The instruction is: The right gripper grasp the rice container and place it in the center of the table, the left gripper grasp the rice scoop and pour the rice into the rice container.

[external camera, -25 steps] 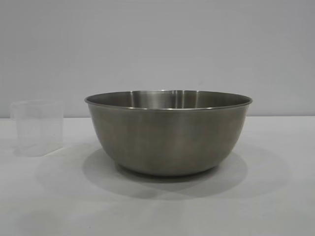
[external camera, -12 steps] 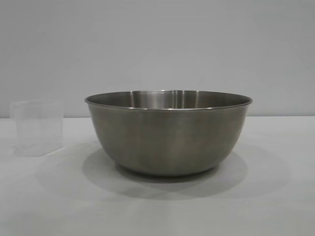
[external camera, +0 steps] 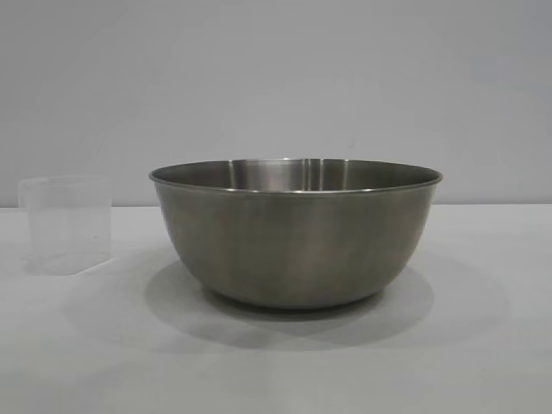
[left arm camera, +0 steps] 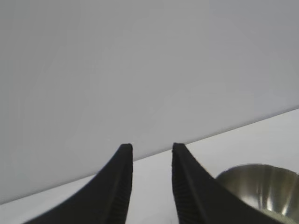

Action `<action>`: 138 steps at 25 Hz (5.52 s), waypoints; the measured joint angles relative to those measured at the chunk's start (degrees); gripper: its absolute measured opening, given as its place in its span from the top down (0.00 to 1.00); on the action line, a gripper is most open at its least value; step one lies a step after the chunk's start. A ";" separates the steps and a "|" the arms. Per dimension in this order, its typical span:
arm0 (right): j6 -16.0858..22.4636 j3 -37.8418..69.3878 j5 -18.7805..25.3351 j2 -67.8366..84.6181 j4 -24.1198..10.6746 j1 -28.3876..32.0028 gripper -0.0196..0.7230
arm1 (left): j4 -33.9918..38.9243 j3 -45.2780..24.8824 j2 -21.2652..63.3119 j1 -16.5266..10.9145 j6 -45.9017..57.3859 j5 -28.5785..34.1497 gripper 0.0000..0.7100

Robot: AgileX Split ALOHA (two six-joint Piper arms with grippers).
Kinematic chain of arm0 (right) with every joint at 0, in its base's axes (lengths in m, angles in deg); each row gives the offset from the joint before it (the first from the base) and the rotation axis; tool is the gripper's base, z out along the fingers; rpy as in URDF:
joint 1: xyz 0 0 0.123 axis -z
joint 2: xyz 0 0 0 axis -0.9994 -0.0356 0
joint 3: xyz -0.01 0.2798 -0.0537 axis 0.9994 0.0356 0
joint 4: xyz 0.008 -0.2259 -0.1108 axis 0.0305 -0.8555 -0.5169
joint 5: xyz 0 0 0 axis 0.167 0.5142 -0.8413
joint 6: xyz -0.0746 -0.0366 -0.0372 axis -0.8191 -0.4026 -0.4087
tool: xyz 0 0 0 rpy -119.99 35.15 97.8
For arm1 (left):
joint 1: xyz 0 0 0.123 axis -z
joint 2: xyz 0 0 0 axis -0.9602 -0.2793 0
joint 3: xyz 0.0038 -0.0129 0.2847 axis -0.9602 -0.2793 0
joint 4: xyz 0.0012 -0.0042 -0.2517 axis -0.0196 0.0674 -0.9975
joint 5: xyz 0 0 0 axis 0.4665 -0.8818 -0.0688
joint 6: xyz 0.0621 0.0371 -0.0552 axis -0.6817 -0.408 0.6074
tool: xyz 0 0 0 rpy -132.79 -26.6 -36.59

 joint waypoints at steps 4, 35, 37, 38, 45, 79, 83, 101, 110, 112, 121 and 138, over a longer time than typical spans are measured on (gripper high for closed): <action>0.00 0.00 0.00 0.00 0.00 0.00 0.45 | -39.02 1.33 2.57 0.48 -38.13 19.21 0.77; 0.00 0.00 0.00 0.00 0.00 0.00 0.45 | -88.82 0.76 30.03 2.26 -85.92 84.24 0.77; 0.00 0.00 0.00 0.00 0.00 0.00 0.45 | -88.94 0.67 30.03 2.26 -85.91 84.24 0.77; 0.00 0.00 0.00 0.00 0.00 0.00 0.45 | -88.94 0.67 30.03 2.26 -86.02 84.24 0.77; 0.00 0.00 0.00 0.00 0.00 0.00 0.45 | -88.94 0.67 30.03 2.26 -86.10 84.24 0.77; 0.00 0.00 0.00 0.00 0.00 0.00 0.45 | -88.94 0.67 30.03 0.31 -86.10 84.24 0.77; 0.00 0.00 0.00 0.00 0.00 0.00 0.45 | -88.94 0.67 30.03 0.31 -86.10 84.24 0.77; 0.00 0.00 0.00 0.00 0.00 0.00 0.45 | -88.94 0.67 30.03 0.31 -86.10 84.24 0.77; 0.00 0.00 0.00 0.00 0.00 0.00 0.45 | -88.94 0.67 30.03 0.31 -86.10 84.24 0.77; 0.00 0.00 0.00 0.00 0.00 0.00 0.45 | -88.94 0.67 30.03 0.31 -86.10 84.24 0.77; 0.00 0.00 0.00 0.00 0.00 0.00 0.45 | -88.94 0.67 30.03 0.31 -86.10 84.24 0.77; 0.00 0.00 0.00 0.00 0.00 0.00 0.45 | -87.58 0.67 30.03 0.31 -86.10 84.24 0.77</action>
